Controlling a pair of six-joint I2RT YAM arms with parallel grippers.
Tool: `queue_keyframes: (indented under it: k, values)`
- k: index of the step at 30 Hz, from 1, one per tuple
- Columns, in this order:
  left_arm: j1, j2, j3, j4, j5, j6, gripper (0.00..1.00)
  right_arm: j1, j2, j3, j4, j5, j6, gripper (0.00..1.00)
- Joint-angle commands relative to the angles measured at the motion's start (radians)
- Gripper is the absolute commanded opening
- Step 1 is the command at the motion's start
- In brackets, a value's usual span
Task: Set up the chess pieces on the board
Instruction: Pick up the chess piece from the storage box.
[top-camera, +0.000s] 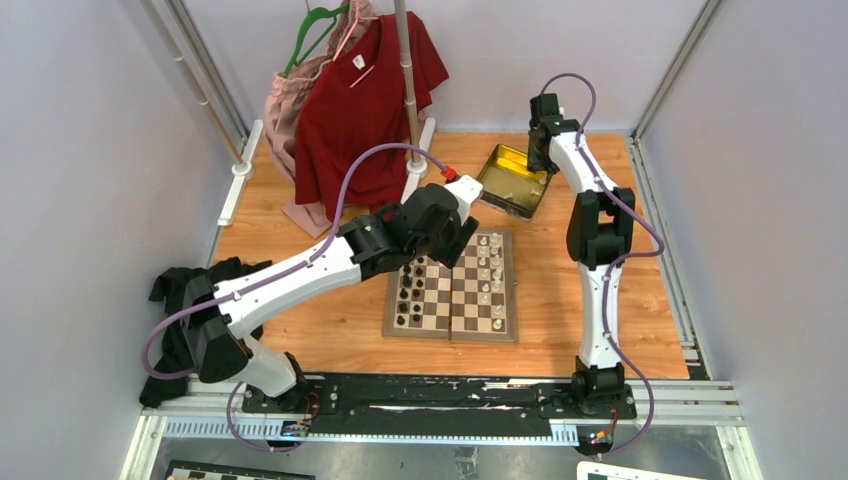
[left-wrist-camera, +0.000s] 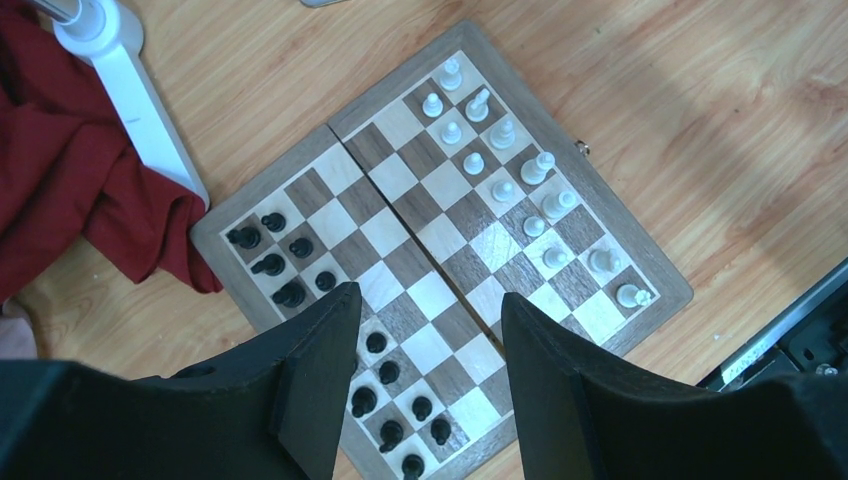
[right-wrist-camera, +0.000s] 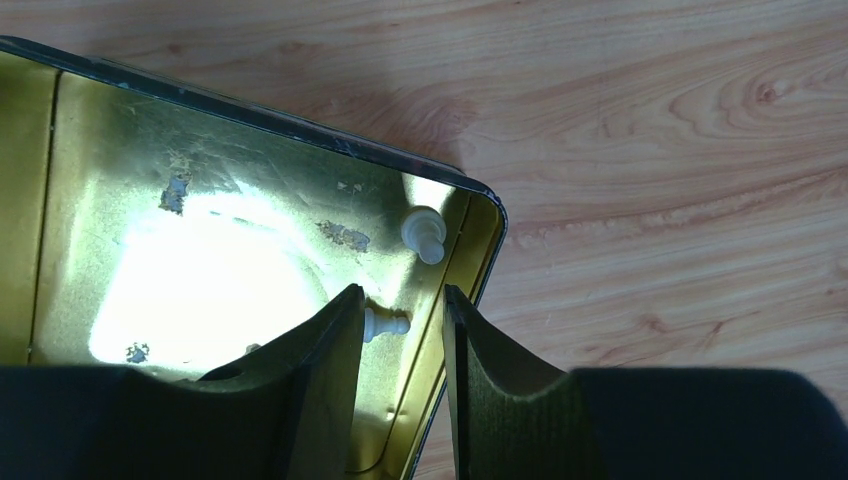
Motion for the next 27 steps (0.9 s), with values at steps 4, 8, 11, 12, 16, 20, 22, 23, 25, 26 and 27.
queue_keyframes:
  k: [4, 8, 11, 12, 16, 20, 22, 23, 25, 26, 27]
  values:
    - [0.012, -0.045, -0.029, 0.027, 0.01, -0.012, 0.59, -0.019, 0.033, 0.039, -0.033, 0.027, 0.0, 0.39]
    - [0.019, -0.045, -0.033, 0.028, 0.016, -0.012, 0.6, -0.021, 0.046, 0.043, -0.036, 0.029, -0.003, 0.39]
    - [0.023, -0.043, -0.033, 0.032, 0.021, -0.01, 0.6, -0.022, 0.055, 0.047, -0.037, 0.032, -0.005, 0.39]
    - [0.025, -0.043, -0.035, 0.032, 0.024, -0.009, 0.59, -0.023, 0.058, 0.048, -0.038, 0.032, -0.006, 0.39]
    - [0.029, -0.041, -0.039, 0.036, 0.031, -0.003, 0.59, -0.028, 0.071, 0.062, -0.038, 0.033, -0.008, 0.39]
    - [0.036, -0.035, -0.039, 0.037, 0.041, 0.004, 0.59, -0.031, 0.084, 0.081, -0.039, 0.033, -0.011, 0.39]
    - [0.04, -0.032, -0.039, 0.036, 0.045, 0.007, 0.59, -0.033, 0.092, 0.089, -0.042, 0.031, -0.012, 0.39]
    - [0.043, -0.031, -0.039, 0.037, 0.048, 0.008, 0.59, -0.035, 0.095, 0.093, -0.043, 0.03, -0.012, 0.39]
    - [0.048, -0.027, -0.038, 0.035, 0.053, 0.009, 0.59, -0.036, 0.102, 0.095, -0.044, 0.03, -0.012, 0.39]
    - [0.05, -0.027, -0.038, 0.037, 0.055, 0.01, 0.59, -0.036, 0.105, 0.095, -0.044, 0.029, -0.013, 0.39]
    - [0.052, -0.025, -0.038, 0.036, 0.057, 0.01, 0.59, -0.036, 0.106, 0.095, -0.044, 0.029, -0.015, 0.39]
